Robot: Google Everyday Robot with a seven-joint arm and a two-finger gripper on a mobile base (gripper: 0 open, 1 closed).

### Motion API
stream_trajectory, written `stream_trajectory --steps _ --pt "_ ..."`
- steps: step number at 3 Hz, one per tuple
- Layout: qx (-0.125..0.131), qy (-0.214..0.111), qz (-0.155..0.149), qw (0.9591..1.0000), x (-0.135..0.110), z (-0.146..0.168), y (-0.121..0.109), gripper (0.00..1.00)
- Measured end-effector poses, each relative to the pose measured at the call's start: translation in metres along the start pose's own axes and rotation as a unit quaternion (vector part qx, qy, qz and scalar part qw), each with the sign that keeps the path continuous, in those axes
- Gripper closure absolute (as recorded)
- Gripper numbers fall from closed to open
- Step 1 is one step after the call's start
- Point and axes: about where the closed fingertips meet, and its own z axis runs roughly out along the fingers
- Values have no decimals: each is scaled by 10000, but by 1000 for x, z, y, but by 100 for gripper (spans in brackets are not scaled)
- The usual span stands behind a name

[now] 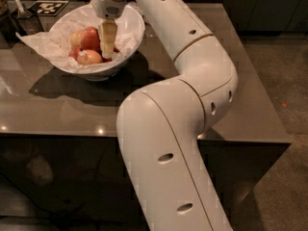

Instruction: Pick apple from white bowl

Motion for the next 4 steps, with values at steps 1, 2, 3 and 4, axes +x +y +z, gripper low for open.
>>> stream_trajectory --steps 1,2,3,4 --pt "30 7 -22 10000 -7 2 -2 0" --pt "13 60 -41 10000 -12 6 -2 0" --pt "-1 262 -71 9996 -15 11 -2 0" --pt "-1 262 -71 9996 -15 11 -2 4"
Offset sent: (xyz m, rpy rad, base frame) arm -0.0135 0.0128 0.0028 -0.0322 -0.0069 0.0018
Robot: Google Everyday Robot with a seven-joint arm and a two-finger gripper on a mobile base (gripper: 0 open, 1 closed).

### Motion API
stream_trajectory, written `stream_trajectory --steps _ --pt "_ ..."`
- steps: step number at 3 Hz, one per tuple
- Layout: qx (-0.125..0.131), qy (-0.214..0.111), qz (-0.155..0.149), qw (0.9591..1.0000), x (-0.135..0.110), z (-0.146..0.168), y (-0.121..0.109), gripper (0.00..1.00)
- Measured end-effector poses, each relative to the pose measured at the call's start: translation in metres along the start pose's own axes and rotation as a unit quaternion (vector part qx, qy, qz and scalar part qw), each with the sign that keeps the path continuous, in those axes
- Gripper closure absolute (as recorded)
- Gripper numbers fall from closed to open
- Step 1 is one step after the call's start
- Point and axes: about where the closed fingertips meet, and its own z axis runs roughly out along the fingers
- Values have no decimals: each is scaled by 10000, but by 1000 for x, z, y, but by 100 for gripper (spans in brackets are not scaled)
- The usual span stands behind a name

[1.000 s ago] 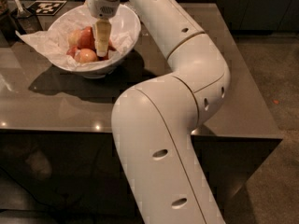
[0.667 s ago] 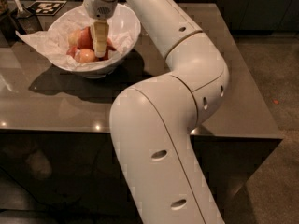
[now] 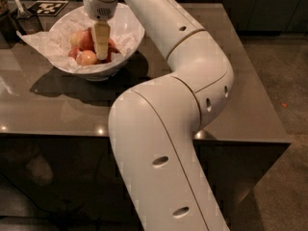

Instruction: Pick apple from white bowl

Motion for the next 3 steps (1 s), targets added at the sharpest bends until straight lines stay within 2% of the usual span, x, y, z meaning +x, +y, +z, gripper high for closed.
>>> stream_trajectory --steps 1,2,3 --pt "0 0 0 10000 0 0 0 0" --pt "0 0 0 10000 0 0 0 0" --pt "0 0 0 10000 0 0 0 19"
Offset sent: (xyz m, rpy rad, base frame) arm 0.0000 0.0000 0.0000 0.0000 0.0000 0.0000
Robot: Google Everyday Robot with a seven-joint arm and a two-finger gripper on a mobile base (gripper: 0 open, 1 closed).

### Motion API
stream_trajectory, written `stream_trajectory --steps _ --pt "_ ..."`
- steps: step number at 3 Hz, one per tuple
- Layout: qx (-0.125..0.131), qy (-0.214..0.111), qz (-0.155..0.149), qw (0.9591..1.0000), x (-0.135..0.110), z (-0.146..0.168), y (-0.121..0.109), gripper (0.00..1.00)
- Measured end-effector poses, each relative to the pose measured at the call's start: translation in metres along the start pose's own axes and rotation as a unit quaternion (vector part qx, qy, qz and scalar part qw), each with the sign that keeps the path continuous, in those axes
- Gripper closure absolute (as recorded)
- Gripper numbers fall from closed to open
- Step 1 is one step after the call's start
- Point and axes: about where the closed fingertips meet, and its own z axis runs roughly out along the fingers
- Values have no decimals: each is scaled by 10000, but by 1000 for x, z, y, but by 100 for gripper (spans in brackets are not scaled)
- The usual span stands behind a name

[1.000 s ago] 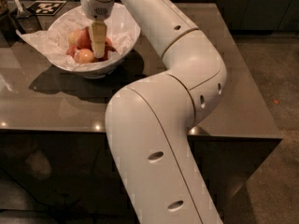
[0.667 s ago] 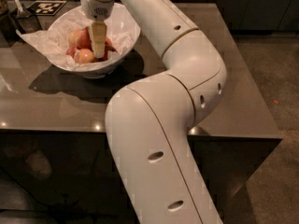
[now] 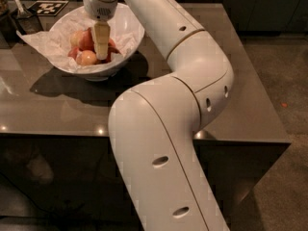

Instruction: Pick apple from white bowl

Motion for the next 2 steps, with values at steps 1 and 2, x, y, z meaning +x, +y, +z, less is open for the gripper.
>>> stream_trajectory --steps 1,2 --pt "0 0 0 10000 0 0 0 43" --pt "0 0 0 10000 0 0 0 66"
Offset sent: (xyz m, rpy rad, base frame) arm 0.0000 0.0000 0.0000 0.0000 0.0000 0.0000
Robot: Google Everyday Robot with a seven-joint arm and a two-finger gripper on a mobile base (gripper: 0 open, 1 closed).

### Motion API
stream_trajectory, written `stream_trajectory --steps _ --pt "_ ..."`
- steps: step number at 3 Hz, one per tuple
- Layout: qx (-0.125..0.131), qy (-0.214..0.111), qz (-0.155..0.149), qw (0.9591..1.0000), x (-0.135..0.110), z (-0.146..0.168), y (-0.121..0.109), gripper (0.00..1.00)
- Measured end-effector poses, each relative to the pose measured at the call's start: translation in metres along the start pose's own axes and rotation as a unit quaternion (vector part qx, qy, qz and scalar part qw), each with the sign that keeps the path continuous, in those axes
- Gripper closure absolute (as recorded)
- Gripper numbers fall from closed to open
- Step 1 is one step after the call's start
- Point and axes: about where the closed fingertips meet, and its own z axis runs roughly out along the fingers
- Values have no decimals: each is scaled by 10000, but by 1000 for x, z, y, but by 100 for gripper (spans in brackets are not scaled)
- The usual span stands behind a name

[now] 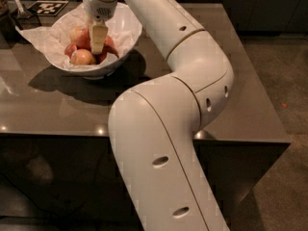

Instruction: Pick apple from white bowl

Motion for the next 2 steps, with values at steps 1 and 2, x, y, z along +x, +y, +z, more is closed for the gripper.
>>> stream_trajectory --steps 1,2 --pt "0 0 0 10000 0 0 0 89" --pt "1 -2 0 10000 0 0 0 100"
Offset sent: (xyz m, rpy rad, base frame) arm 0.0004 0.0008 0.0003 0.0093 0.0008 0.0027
